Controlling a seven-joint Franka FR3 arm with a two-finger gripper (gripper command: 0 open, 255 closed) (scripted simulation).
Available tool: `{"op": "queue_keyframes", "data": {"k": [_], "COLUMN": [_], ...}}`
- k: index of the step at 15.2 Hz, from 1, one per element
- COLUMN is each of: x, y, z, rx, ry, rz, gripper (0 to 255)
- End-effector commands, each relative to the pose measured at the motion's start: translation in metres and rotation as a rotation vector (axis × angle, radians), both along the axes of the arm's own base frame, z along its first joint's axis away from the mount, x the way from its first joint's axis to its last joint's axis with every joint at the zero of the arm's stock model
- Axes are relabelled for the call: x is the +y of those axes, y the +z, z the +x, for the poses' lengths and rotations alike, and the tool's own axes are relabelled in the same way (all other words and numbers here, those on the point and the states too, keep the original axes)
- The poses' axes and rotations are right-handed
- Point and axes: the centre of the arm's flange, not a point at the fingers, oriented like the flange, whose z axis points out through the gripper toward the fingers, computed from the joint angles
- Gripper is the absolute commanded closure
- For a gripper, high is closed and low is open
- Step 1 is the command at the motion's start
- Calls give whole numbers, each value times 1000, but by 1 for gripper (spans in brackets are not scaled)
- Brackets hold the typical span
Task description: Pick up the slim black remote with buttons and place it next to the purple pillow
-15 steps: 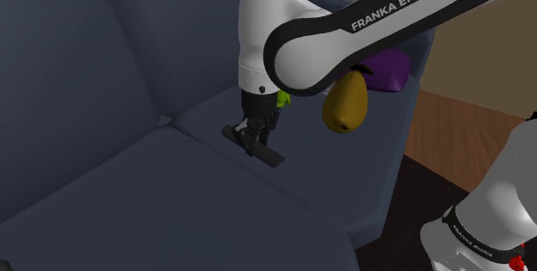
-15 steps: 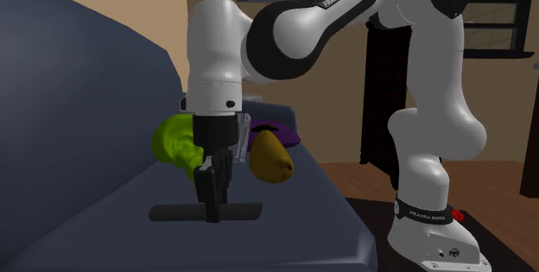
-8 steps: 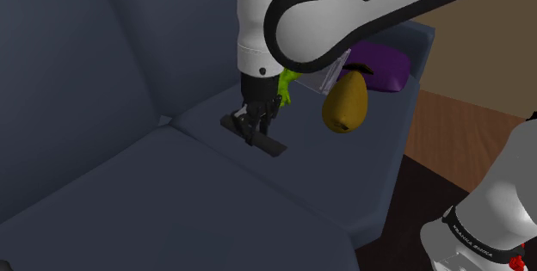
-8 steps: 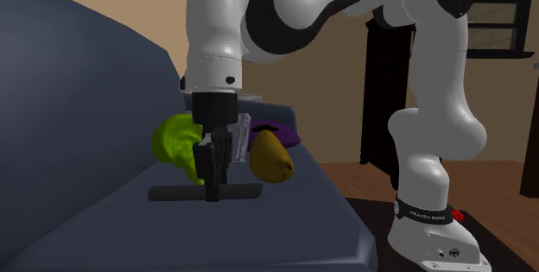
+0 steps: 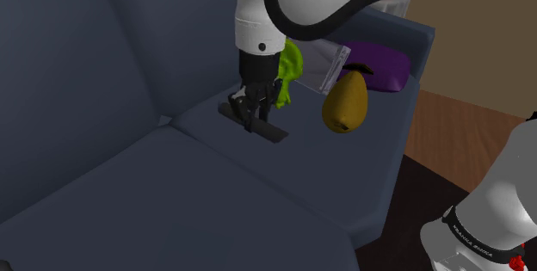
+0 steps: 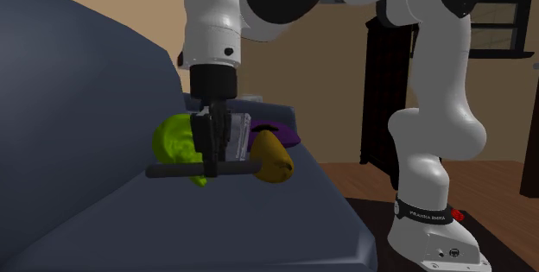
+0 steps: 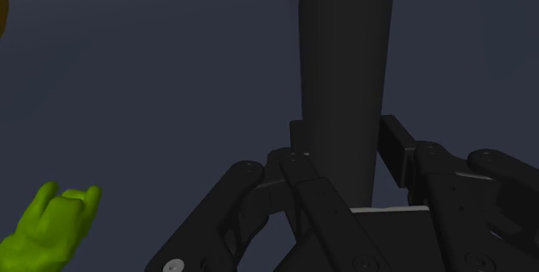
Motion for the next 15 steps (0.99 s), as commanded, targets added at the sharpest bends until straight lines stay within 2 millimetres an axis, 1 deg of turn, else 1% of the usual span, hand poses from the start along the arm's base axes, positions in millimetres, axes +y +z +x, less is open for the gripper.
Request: {"op": "queue_keyframes", "data": {"k": [1,6,7,15], "x": [0,0,0,-102], "y": [11,38,41,41], "z": [-1,-1,-1,-29], "rx": [0,0,0,0], "ry": [0,0,0,0], "rz": [0,0,0,0], "gripper": [255,255,255,255]}}
